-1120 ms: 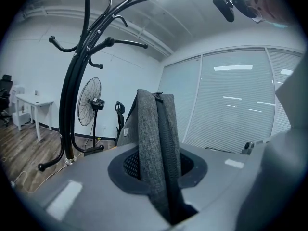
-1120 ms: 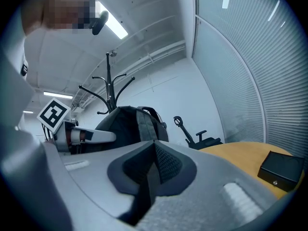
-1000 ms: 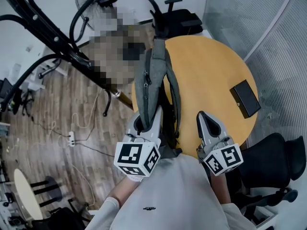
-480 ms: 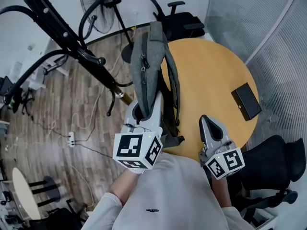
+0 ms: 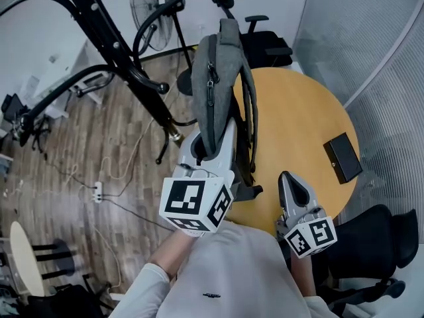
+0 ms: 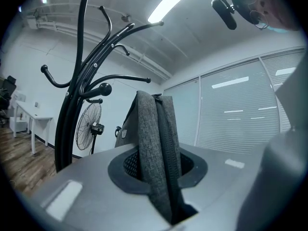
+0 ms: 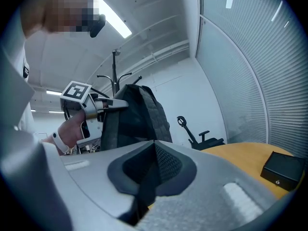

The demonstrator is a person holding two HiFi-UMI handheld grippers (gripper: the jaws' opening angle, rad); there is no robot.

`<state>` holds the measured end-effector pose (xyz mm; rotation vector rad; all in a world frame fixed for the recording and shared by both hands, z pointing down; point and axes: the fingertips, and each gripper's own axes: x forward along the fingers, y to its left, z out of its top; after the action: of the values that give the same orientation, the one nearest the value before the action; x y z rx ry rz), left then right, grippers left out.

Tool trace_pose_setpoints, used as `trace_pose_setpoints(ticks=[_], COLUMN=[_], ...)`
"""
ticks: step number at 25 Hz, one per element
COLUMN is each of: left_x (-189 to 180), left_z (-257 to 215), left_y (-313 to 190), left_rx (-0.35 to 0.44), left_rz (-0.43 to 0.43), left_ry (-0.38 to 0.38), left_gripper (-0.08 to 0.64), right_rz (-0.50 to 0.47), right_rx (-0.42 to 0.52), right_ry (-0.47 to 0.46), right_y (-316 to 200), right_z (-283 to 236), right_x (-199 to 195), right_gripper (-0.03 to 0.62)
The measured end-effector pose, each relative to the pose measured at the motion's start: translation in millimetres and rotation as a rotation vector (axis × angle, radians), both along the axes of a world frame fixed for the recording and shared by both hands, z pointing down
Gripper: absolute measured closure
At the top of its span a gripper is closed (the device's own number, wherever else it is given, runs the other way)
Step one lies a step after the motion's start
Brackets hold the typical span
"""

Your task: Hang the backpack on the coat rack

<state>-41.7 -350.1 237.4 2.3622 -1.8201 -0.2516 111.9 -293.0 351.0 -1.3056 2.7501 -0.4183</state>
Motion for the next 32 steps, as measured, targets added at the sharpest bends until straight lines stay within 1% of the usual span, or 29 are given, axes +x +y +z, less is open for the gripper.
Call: trace_pose_setpoints(ticks=[4, 15, 20, 26, 29, 32], left_x=[2.6, 4.0, -0.4, -1.0, 0.3, 0.0], left_z=[-14.3, -48.6, -58.0, -70.6, -74.2, -77.8], left_y=[-1.2, -9.1, -12.8, -12.9, -14.4, -14.2], left_rx=[0.025, 0.095, 0.109, 0.135, 0.14, 0.143], left_rz=[0.011, -0.007, -0.018, -0.015, -0.008, -0.003], left_ry=[0.001, 0.01, 0.011, 0.011, 0.014, 0.031], left_gripper=[0.451, 0.449, 0.451, 0.45, 0.45, 0.451], right_rz=[-0.009, -0.023, -0.05, -0.094, -0.11, -0.11], right_rx=[0.004, 0.009, 0.062, 0.131, 0.146, 0.14], right_ry=[-0.001, 0.01, 0.039, 0.033, 0.037, 0.04], right_y=[-0.1, -4.4, -10.7, -15.9, -18.7, -22.1], right_z=[-2.5, -3.9, -18.8, -44.3, -48.9, -47.2], right_x=[-1.5, -1.3, -10.5, -28.3, -36.6, -39.8], right_gripper=[0.592, 0.592, 0.592, 0.592, 0.592, 0.592])
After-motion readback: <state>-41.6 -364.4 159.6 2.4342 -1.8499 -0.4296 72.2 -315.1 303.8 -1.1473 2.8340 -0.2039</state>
